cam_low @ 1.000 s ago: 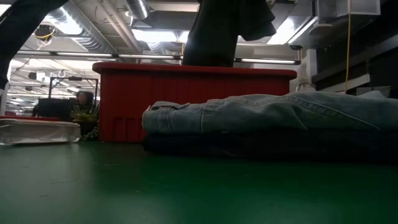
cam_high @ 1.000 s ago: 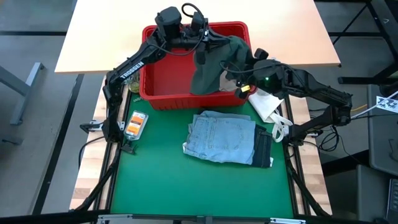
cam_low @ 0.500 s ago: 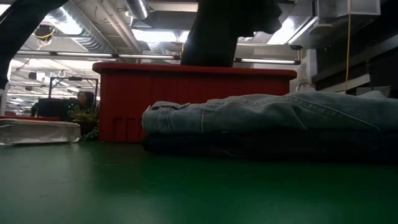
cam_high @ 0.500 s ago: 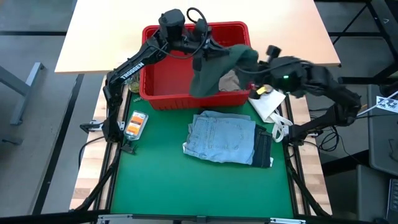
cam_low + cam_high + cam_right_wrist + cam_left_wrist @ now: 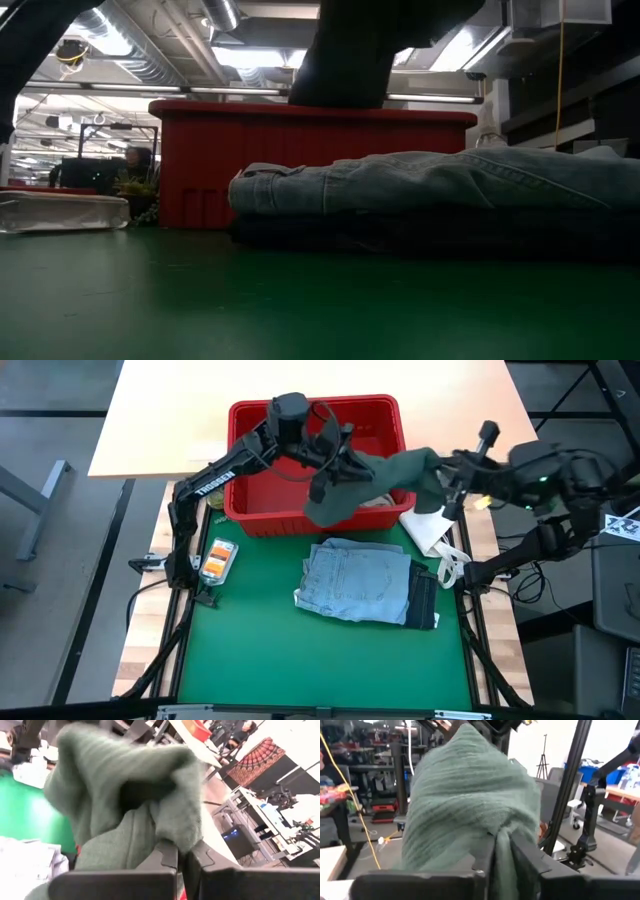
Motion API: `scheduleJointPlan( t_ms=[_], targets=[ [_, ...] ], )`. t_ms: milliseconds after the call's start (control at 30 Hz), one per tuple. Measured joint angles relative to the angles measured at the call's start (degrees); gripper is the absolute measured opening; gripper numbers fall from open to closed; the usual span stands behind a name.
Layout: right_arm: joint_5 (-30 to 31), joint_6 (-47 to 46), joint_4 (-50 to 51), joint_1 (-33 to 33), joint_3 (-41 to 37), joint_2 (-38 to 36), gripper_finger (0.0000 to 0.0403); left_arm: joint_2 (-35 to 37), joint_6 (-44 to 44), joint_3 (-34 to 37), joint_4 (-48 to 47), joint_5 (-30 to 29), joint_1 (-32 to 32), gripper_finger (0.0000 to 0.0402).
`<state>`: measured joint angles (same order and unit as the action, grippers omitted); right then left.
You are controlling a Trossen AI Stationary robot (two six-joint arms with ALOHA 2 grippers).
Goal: Fold laundry
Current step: Fold the green shirt
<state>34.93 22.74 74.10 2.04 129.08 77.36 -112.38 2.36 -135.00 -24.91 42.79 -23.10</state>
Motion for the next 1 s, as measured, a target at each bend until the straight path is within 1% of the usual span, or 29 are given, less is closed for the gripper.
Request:
scheduleJointPlan(
  t_ms=[133,333,433,500,533,600,667,800,900,1000],
  targets=[
    [0.01,0.07,1.46,-0.02,2.62,0.0,0.0004,-0.02,-1.48,0.0,0.33,-0.6,-0.17,0.0096],
    [-0.01,0.2,5.89,-0.04,4.19,-0.02,0.0003,0.75,-1.59,0.0,0.24,-3.7,-2.0,0.0168],
    [-0.01,0.2,8.41,-0.07,4.51,-0.05,0.0002,2.02,-1.71,0.0,-0.91,-3.66,-3.41,0.0193],
    [-0.3,0.21,9.96,-0.07,4.54,-0.09,0.0002,3.34,-2.89,0.0,-4.05,-3.65,-4.09,0.0202],
    [-1.44,0.21,10.93,-0.09,4.54,-0.09,0.0002,3.87,-4.24,-0.07,-5.92,-3.83,-4.38,0.0205],
    [-5.34,0.14,12.45,-0.09,4.52,-0.4,0.0002,5.04,-7.36,-0.09,-11.76,-5.19,-4.49,0.0207],
    [-9.64,0.04,13.75,-0.09,4.5,-0.94,0.0002,6.17,-11.02,-0.09,-18.26,-8.28,-4.39,0.0207],
    [-18.02,-0.73,14.34,-0.09,4.54,-1.7,0.0002,7.92,-18.95,-0.08,-30.64,-18.78,-3.65,0.0201],
    [-26.49,-3.16,14.78,-0.09,4.52,-1.57,0.0002,8.33,-20.13,-0.07,-38.53,-25.88,-3.33,0.0197],
    [-34.32,-5.42,14.85,-0.07,4.5,-1.23,0.0002,8.33,-20.14,-0.07,-44.42,-29.01,-2.74,0.0192]
  ],
)
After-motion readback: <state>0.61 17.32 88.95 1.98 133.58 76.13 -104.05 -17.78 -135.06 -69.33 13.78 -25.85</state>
